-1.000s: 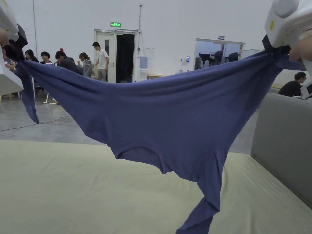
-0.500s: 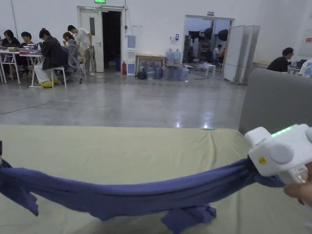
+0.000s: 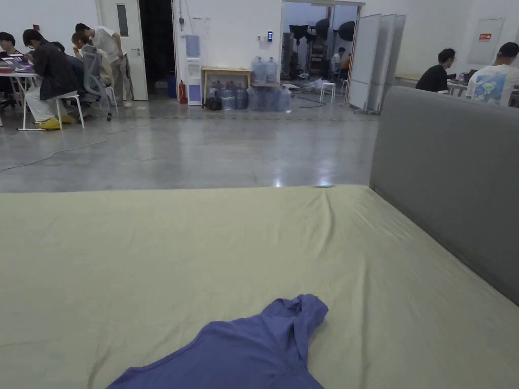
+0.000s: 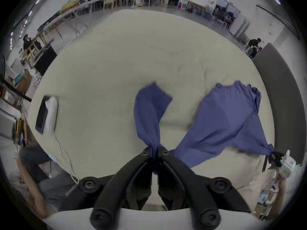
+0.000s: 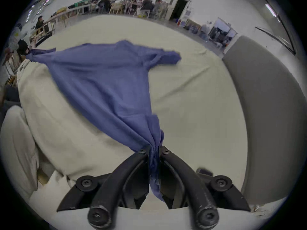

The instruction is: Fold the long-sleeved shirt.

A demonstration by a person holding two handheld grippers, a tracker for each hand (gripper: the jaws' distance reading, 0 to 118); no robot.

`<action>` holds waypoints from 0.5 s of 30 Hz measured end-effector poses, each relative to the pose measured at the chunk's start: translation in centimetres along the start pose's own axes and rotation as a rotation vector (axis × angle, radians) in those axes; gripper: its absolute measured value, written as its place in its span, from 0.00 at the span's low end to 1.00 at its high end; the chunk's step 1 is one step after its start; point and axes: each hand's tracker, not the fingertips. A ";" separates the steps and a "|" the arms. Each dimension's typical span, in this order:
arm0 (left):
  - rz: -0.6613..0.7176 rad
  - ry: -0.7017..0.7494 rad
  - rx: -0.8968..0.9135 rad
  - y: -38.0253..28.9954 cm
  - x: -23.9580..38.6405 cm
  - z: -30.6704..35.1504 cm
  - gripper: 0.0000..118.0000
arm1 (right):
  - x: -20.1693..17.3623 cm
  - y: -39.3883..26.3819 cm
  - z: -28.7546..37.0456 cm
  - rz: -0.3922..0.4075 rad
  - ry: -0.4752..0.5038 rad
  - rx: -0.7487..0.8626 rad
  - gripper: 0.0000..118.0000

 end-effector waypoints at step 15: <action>0.056 0.042 -0.114 -4.8 -1.9 -4.0 0.00 | -1.9 -5.1 -4.4 -0.158 0.100 -0.133 0.05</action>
